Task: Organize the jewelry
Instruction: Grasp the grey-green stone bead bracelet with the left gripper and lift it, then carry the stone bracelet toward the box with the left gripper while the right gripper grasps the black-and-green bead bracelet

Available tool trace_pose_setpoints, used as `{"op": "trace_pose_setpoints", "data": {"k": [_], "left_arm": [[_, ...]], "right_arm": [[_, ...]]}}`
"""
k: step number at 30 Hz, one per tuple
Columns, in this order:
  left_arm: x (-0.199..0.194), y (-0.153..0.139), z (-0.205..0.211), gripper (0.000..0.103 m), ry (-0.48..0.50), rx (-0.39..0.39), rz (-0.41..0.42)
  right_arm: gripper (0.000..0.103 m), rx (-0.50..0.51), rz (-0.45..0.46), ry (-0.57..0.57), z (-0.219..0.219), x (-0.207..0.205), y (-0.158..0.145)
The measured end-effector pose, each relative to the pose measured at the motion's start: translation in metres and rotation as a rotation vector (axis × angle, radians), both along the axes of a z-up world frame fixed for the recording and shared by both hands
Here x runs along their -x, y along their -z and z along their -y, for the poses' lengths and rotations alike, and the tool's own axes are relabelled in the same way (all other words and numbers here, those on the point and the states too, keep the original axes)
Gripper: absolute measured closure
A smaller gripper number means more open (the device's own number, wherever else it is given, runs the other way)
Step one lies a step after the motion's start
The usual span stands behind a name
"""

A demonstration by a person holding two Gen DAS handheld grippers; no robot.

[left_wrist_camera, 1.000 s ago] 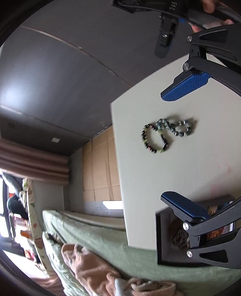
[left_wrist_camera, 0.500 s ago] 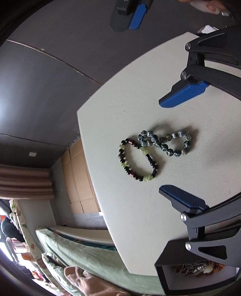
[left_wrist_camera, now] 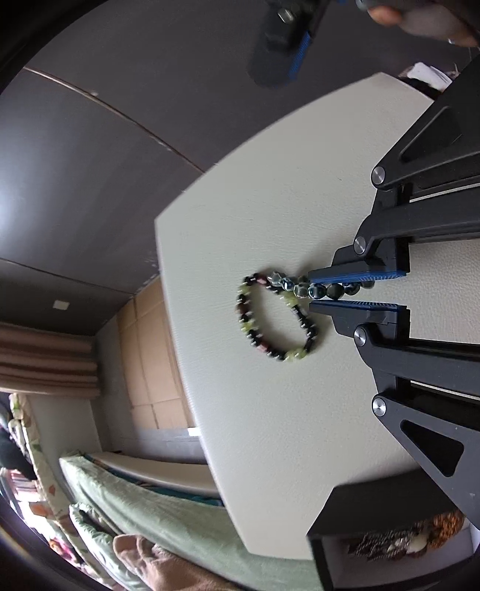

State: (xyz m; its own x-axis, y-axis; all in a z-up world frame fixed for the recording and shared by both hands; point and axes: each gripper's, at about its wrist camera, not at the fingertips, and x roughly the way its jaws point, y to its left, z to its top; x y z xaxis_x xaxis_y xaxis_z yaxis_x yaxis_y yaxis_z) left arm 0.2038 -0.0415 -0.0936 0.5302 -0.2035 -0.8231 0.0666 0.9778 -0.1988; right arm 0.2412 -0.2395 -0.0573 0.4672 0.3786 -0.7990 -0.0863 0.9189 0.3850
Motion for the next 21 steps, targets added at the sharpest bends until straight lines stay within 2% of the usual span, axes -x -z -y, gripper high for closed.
{"op": "trace_pose_setpoints", "data": {"k": [5,12,15,21], "left_arm": [[-0.001,-0.012,-0.012,0.094,-0.021,0.043,0.030],[0.002,-0.027,-0.037,0.094,-0.063,0.112,0.060],[0.001,-0.033,-0.046,0.094,-0.078,0.135,0.074],[0.001,-0.045,-0.065,0.094,-0.105,0.183,0.112]], "right_arm": [[0.000,-0.008,-0.009,-0.015,-0.005,-0.002,0.003],[0.002,-0.069,-0.033,-0.053,-0.016,-0.012,0.012],[0.024,-0.087,-0.056,-0.074,-0.027,-0.018,0.018],[0.033,-0.075,-0.104,-0.104,-0.054,-0.036,0.038]]}}
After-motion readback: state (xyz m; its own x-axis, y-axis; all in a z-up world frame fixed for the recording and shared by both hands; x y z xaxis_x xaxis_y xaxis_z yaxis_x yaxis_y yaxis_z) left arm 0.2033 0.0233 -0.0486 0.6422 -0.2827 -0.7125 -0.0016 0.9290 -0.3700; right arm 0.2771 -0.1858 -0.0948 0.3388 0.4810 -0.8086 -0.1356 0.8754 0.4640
